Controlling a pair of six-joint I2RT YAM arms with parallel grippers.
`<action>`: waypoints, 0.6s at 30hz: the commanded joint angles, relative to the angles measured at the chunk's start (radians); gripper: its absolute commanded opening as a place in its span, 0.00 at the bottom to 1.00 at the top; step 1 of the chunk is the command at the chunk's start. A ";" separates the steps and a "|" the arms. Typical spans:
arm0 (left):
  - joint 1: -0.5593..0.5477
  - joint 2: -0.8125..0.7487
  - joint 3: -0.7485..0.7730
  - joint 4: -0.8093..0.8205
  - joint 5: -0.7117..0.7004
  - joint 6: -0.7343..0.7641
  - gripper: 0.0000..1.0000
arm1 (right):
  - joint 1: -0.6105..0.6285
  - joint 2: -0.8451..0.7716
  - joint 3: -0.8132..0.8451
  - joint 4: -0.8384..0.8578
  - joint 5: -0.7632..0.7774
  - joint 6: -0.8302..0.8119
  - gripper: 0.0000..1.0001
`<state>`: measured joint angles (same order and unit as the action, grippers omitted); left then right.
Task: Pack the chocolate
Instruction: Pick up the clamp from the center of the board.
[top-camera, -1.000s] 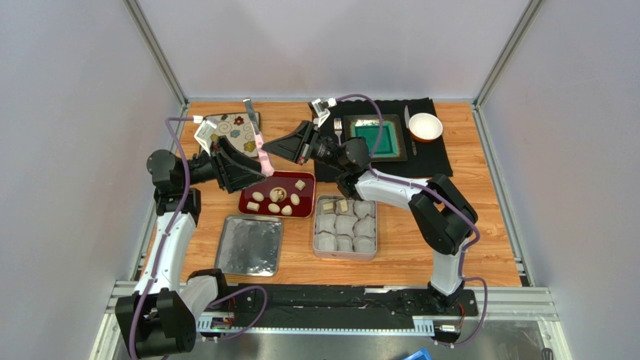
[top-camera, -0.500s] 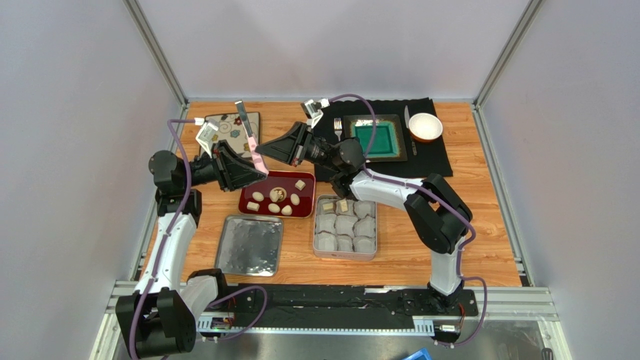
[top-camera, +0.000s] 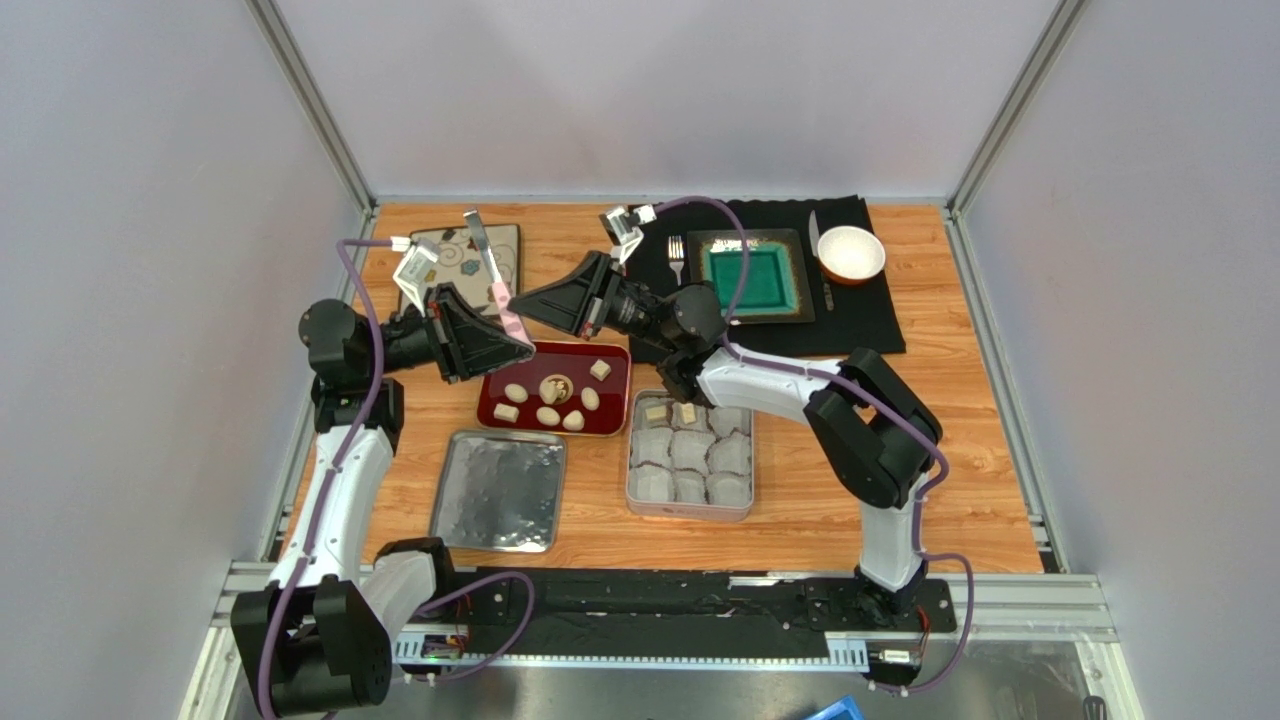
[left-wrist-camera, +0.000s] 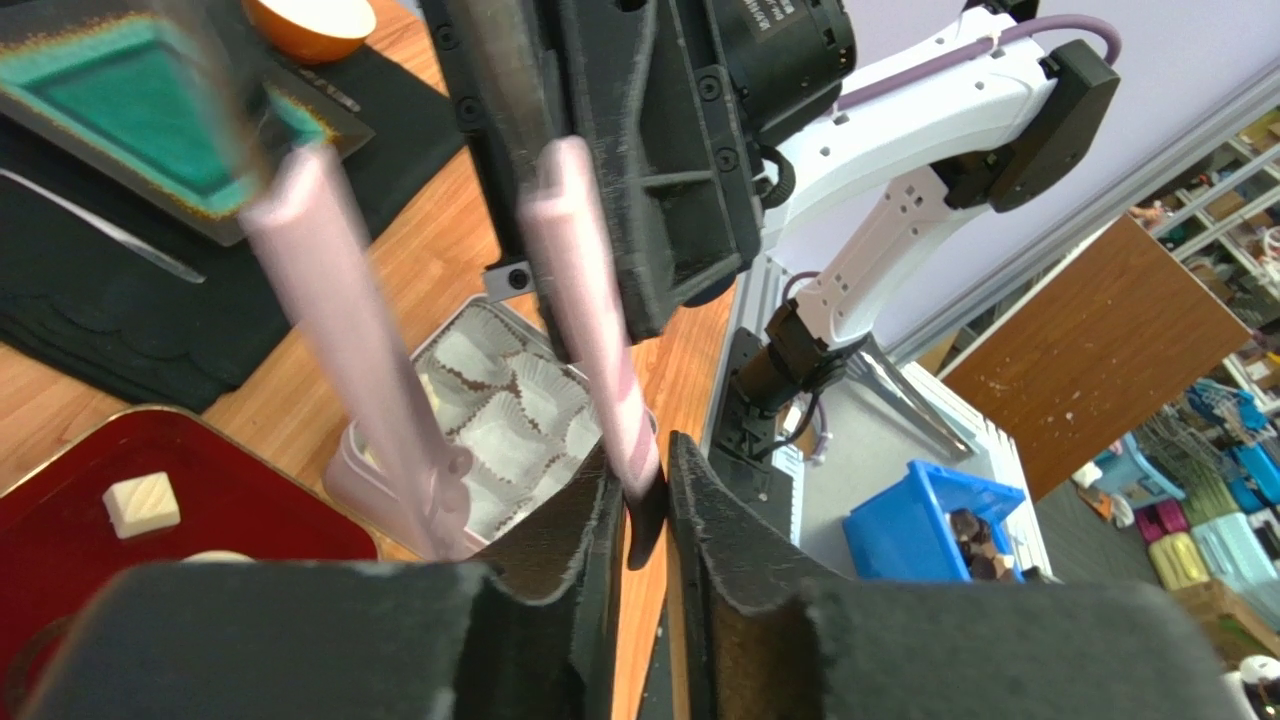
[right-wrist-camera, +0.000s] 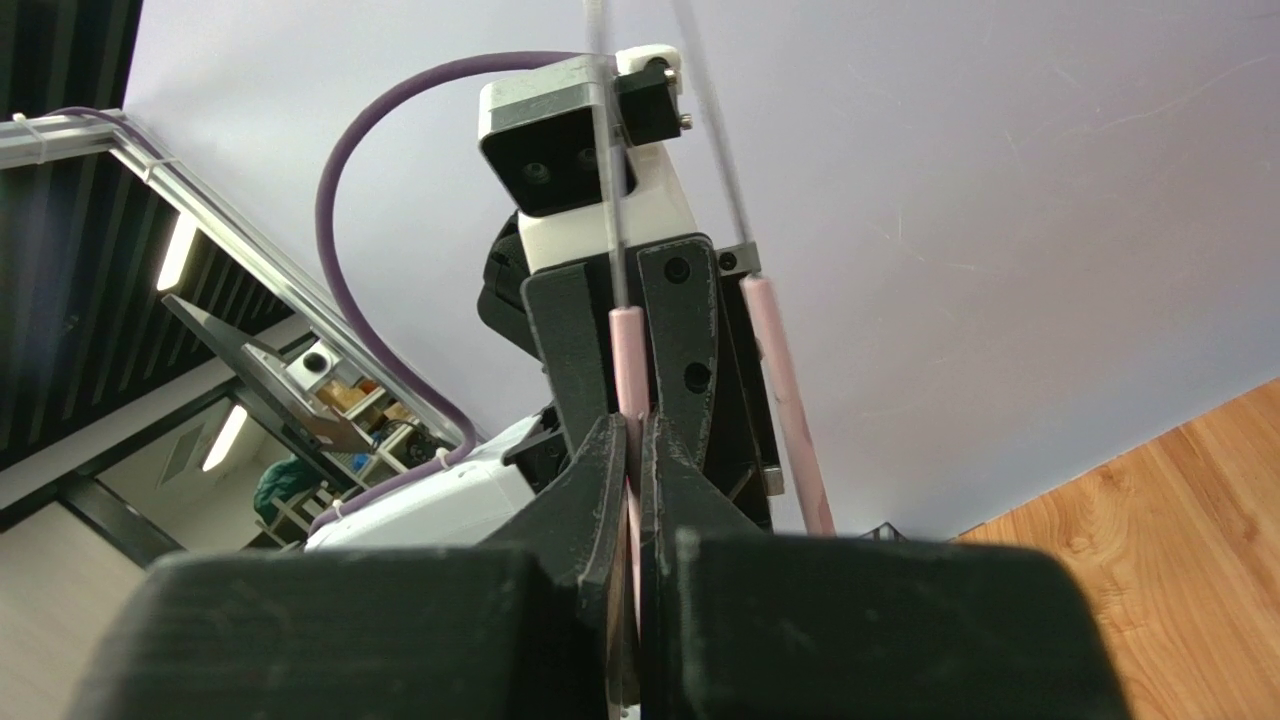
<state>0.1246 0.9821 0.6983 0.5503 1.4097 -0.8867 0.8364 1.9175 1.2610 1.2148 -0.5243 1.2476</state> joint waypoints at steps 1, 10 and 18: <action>0.006 -0.005 0.001 0.016 -0.028 0.045 0.12 | 0.017 -0.009 -0.021 0.078 -0.006 -0.017 0.00; 0.006 0.024 0.192 -0.777 -0.012 0.760 0.00 | -0.068 -0.162 -0.031 -0.205 -0.212 -0.179 0.07; -0.098 0.092 0.347 -1.601 -0.441 1.589 0.00 | -0.119 -0.439 0.219 -1.639 -0.194 -1.239 0.38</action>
<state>0.0731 1.0840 1.0561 -0.6304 1.2030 0.2134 0.7010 1.6211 1.3045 0.3462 -0.7605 0.6559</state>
